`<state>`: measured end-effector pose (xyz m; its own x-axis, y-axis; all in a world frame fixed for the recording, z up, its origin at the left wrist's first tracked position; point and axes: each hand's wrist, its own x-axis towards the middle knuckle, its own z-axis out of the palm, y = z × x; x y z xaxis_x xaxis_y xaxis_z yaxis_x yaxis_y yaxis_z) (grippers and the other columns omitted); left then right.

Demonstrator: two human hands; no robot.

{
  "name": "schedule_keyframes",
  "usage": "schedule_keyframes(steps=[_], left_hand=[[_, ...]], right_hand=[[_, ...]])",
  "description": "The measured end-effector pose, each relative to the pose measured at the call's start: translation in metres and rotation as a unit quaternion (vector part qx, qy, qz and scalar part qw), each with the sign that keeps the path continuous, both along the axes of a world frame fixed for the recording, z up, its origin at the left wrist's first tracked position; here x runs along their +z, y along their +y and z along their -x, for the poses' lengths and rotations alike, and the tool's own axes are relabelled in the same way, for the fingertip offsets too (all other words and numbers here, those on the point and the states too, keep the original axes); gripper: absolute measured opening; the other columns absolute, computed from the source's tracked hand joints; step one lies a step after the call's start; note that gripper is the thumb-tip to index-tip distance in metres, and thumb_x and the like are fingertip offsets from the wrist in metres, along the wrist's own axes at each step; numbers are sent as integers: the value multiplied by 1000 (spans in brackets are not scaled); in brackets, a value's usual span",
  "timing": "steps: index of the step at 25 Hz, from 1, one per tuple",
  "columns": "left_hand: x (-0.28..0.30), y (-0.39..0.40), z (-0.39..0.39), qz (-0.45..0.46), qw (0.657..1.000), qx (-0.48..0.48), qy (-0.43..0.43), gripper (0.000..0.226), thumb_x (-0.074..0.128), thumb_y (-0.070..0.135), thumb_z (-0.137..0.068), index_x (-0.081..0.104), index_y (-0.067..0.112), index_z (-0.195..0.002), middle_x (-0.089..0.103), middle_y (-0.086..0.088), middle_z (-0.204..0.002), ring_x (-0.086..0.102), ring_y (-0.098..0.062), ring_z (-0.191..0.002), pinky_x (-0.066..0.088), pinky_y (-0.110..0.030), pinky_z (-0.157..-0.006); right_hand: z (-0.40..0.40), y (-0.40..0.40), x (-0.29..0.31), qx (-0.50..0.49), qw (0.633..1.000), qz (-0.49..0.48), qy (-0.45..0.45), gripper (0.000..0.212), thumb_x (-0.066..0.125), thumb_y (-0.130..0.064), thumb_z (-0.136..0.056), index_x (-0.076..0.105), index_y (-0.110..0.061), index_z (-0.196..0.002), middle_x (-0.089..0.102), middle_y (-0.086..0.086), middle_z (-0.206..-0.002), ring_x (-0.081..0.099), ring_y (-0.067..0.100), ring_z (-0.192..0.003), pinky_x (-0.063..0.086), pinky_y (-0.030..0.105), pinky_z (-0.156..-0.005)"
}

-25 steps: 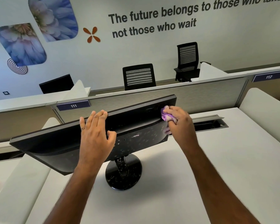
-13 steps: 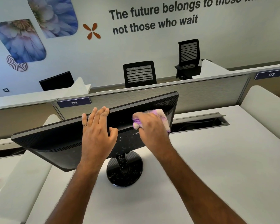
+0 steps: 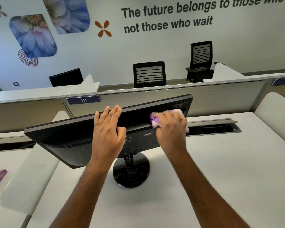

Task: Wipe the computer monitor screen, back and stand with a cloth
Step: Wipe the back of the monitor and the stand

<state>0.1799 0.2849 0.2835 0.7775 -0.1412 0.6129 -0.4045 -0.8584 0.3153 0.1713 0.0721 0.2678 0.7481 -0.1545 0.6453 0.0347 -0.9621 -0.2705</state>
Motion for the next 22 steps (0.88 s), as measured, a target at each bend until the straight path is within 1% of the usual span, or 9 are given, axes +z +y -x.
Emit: schedule_keyframes(steps=[3, 6, 8, 10, 12, 14, 16, 19, 22], left_hand=[[0, 2, 0, -2, 1000, 3, 1, 60, 42, 22, -96, 47, 17, -156, 42, 1, -164, 23, -13, -158, 7, -45, -132], [1, 7, -1, -19, 1000, -1, 1, 61, 41, 22, -96, 46, 17, -156, 42, 1, -164, 24, -14, -158, 8, -46, -132], [1, 7, -2, -25, 1000, -10, 1, 61, 41, 21, -96, 45, 17, -157, 41, 1, -164, 24, -14, -158, 7, -44, -132], [1, 5, -1, -13, 1000, -12, 2, 60, 42, 19, -96, 46, 18, -156, 42, 2, -164, 24, -13, -158, 6, -43, -132], [1, 3, -2, 0, 1000, -11, 2, 59, 42, 19, -97, 48, 18, -155, 43, 2, -163, 25, -13, -158, 5, -43, -132], [1, 3, -2, 7, 1000, -11, 0, 59, 42, 19, -97, 48, 17, -155, 44, 2, -163, 25, -14, -158, 5, -43, -132], [0, 1, -2, 7, 1000, -5, -2, 59, 43, 20, -96, 48, 17, -155, 44, 1, -163, 25, -14, -158, 6, -45, -132], [0, -5, -2, -6, 1000, 0, -6, 61, 43, 22, -96, 46, 16, -156, 42, 1, -164, 24, -15, -158, 7, -46, -132], [0, -1, 0, -10, 1000, 6, -5, 61, 41, 23, -95, 47, 16, -155, 43, 0, -163, 25, -16, -158, 7, -45, -132]], right_hand=[[3, 42, 1, 56, 998, 4, 5, 33, 55, -17, -86, 65, -26, -117, 60, -5, -106, 50, 19, -99, 35, 40, -87], [2, 46, -2, 95, 995, 16, 18, 37, 62, -15, -86, 65, -28, -121, 58, -7, -113, 50, 18, -106, 33, 39, -91], [-2, 22, -5, 69, 997, 15, 22, 41, 61, -12, -81, 68, -28, -118, 60, -6, -113, 52, 21, -107, 31, 39, -90], [-6, -16, -7, 9, 1000, -9, 15, 41, 59, -12, -77, 70, -25, -114, 62, -2, -112, 53, 27, -106, 32, 41, -88], [-8, -52, -6, -36, 999, -26, 28, 36, 61, -10, -80, 69, -21, -113, 61, 1, -114, 53, 30, -108, 34, 43, -87], [-9, -66, -6, -52, 998, -28, 37, 30, 65, -8, -84, 68, -17, -112, 60, 3, -115, 53, 30, -108, 36, 45, -87], [-11, -57, -7, -51, 998, -25, 34, 27, 66, -8, -82, 67, -15, -109, 59, 5, -112, 53, 31, -104, 36, 45, -85], [-11, -14, -9, -22, 999, -13, 22, 31, 67, -10, -76, 68, -15, -106, 59, 6, -106, 52, 30, -97, 36, 43, -82], [-4, 35, -4, 53, 998, 13, 40, 30, 58, -19, -86, 65, -21, -116, 56, 1, -112, 49, 22, -102, 35, 42, -87]])
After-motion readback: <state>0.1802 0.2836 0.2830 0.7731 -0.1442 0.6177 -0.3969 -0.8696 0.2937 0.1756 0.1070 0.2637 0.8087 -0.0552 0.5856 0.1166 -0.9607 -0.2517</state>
